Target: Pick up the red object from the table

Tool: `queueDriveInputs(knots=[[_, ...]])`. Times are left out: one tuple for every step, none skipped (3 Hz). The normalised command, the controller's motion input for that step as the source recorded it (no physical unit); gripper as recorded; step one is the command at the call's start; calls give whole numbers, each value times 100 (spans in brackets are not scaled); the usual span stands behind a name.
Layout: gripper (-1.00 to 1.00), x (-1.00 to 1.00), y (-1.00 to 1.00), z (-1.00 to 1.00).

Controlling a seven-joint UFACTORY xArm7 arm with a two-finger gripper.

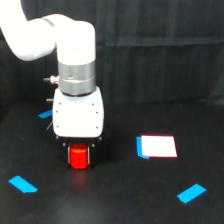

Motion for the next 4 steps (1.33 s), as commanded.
queueDriveInputs(knots=[[-100,-18,7,84],[-100,-16,10,82],[-100,2,5,84],[-100,5,-3,84]])
